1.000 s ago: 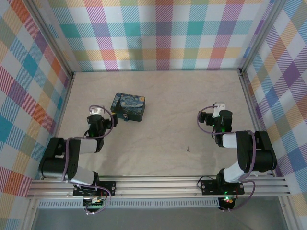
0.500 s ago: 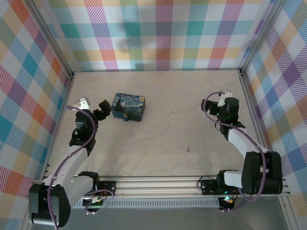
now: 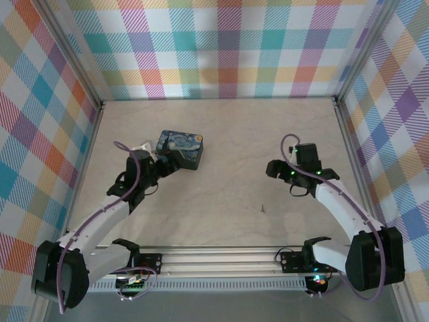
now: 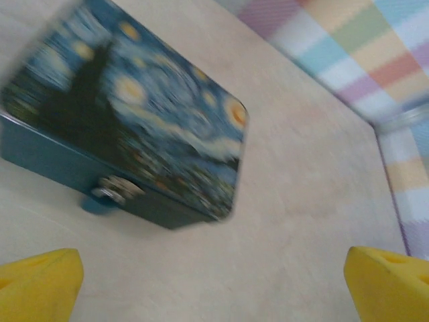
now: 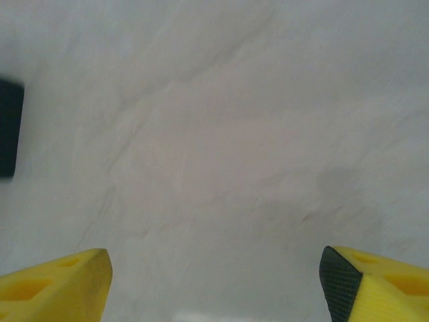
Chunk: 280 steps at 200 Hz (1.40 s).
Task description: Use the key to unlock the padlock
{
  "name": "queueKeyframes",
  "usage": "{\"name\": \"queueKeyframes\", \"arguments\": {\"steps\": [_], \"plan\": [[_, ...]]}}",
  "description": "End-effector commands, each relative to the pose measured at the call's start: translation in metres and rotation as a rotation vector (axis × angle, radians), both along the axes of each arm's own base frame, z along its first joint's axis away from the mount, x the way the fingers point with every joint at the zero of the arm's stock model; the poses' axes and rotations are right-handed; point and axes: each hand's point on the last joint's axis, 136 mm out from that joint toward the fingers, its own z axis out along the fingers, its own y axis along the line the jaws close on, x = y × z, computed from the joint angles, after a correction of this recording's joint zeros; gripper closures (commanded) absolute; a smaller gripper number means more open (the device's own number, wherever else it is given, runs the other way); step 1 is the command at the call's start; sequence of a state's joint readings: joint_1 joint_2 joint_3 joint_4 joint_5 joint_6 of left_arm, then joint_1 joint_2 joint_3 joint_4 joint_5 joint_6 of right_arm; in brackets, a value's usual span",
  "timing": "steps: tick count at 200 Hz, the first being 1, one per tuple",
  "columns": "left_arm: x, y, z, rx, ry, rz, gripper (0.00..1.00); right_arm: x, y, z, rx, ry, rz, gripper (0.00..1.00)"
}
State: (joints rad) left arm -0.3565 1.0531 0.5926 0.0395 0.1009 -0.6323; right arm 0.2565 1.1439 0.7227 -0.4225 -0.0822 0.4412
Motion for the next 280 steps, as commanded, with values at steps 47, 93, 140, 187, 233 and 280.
{"name": "queueKeyframes", "arguments": {"steps": [47, 93, 140, 187, 233, 280], "plan": [[0.003, -0.097, 0.002, -0.020, -0.013, -0.211, 0.03, -0.087, 0.026, -0.051, -0.132, 0.285, 0.113, 0.29], [0.005, -0.114, -0.002, -0.007, -0.013, -0.250, 0.02, -0.100, 0.031, -0.069, -0.167, 0.364, 0.171, 0.37], [0.005, -0.116, -0.004, -0.007, -0.003, -0.252, 0.02, -0.101, 0.033, -0.081, -0.226, 0.434, 0.235, 0.48], [0.005, -0.113, -0.006, 0.009, 0.003, -0.240, 0.01, -0.097, 0.037, -0.085, -0.219, 0.438, 0.232, 0.59], [0.005, -0.113, -0.006, 0.015, 0.005, -0.240, 0.01, -0.095, 0.041, -0.085, -0.219, 0.441, 0.245, 0.63], [0.004, -0.112, -0.006, 0.022, 0.007, -0.240, 0.00, -0.092, 0.043, -0.087, -0.231, 0.445, 0.254, 0.69]]}}
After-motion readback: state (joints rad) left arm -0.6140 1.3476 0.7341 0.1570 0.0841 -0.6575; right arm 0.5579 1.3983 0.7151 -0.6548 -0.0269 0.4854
